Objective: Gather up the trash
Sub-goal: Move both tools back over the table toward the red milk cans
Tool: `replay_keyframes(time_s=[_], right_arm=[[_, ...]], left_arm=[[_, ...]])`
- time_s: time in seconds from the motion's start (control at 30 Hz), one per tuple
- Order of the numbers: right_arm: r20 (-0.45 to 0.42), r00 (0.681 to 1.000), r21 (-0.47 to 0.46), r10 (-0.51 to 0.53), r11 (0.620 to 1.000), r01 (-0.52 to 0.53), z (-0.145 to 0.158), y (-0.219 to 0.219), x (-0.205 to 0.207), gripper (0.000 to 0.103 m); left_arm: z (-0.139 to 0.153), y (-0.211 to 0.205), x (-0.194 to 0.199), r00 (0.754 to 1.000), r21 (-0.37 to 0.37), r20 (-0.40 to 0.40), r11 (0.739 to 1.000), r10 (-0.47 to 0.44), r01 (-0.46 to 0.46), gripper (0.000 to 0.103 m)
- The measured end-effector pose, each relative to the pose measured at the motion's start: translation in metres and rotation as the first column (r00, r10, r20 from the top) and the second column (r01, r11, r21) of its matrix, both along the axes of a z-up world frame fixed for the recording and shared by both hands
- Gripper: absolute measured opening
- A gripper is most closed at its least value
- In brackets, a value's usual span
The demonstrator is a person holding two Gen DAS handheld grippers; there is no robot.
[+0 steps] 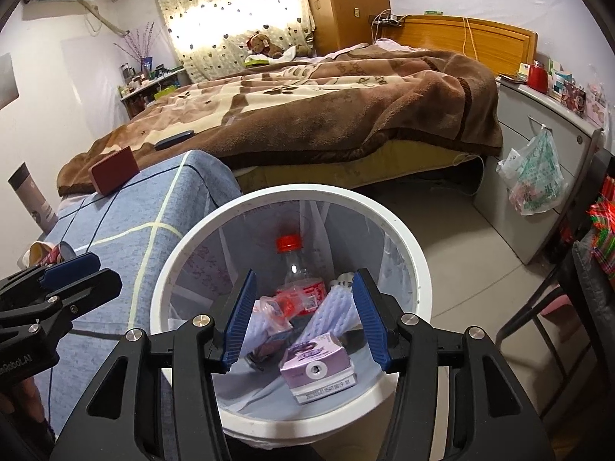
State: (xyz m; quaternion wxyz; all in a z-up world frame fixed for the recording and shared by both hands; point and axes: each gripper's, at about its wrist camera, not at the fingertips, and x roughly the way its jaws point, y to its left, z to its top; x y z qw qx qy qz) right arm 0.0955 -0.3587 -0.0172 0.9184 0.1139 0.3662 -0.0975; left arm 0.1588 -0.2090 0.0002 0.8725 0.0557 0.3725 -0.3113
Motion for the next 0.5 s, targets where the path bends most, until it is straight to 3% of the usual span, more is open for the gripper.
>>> replay_keyframes(time_s=[0.5], right_arm=[[0.035, 0.999, 0.000, 0.021, 1.000, -0.021, 0.011, 0.019, -0.002, 0.054]], left_arm=[[0.012, 0.038, -0.007, 0.997, -0.022, 0.032, 0.997, 0.076, -0.075, 0.057]])
